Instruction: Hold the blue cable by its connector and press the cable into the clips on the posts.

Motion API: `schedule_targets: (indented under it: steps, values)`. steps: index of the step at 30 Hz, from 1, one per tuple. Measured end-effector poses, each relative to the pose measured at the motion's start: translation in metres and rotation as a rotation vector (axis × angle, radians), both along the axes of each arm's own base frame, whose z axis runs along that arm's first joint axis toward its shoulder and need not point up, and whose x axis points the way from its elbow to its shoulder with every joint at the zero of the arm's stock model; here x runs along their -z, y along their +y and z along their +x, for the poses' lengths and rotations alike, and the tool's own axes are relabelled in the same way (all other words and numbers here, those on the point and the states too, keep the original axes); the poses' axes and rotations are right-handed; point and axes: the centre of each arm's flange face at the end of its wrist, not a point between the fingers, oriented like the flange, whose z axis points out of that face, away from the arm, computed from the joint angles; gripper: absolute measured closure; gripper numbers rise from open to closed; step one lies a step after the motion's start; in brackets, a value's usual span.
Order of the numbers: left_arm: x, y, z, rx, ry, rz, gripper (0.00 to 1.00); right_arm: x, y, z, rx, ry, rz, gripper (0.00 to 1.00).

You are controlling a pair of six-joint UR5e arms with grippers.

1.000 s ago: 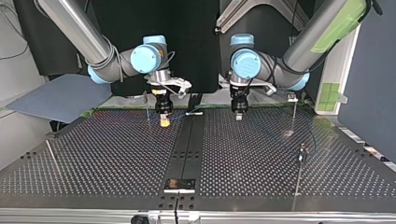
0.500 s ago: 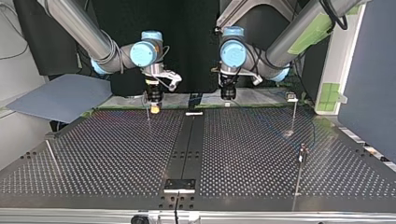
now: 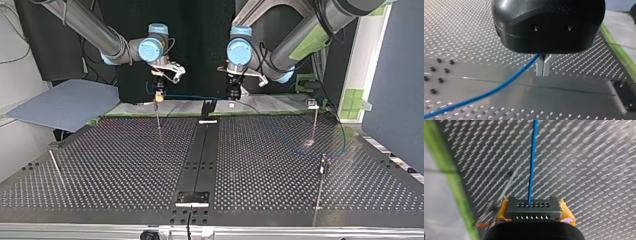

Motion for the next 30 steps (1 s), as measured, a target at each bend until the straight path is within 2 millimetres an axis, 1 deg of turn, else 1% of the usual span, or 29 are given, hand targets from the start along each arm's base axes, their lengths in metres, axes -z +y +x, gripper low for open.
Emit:
schedule_targets:
  steps: [4,7,10,12,16,18,24,30]
  values:
    - [0.014,-0.009,-0.005,0.017,0.016,0.004,1.0,0.031,0.008,-0.02,0.025,0.019,0.034,1.0]
    - [0.017,-0.016,-0.011,0.03,0.02,0.003,1.0,0.051,0.012,-0.037,0.039,0.03,0.057,1.0]
    - [0.017,-0.021,-0.014,0.04,0.015,-0.011,1.0,0.062,0.014,-0.054,0.046,0.031,0.07,1.0]
    - [0.018,-0.025,-0.015,0.046,0.01,-0.022,1.0,0.067,0.014,-0.065,0.055,0.028,0.074,1.0]
    - [0.025,-0.037,-0.015,0.063,0.01,-0.033,1.0,0.073,0.015,-0.086,0.087,0.022,0.077,1.0]
    - [0.029,-0.043,-0.015,0.072,0.013,-0.034,1.0,0.075,0.018,-0.093,0.098,0.018,0.078,1.0]
    - [0.044,-0.071,-0.021,0.086,0.028,-0.042,1.0,0.083,0.032,-0.112,0.12,0.015,0.097,1.0]
    - [0.059,-0.1,-0.027,0.121,0.033,-0.057,1.0,0.091,0.047,-0.132,0.126,0.058,0.131,1.0]
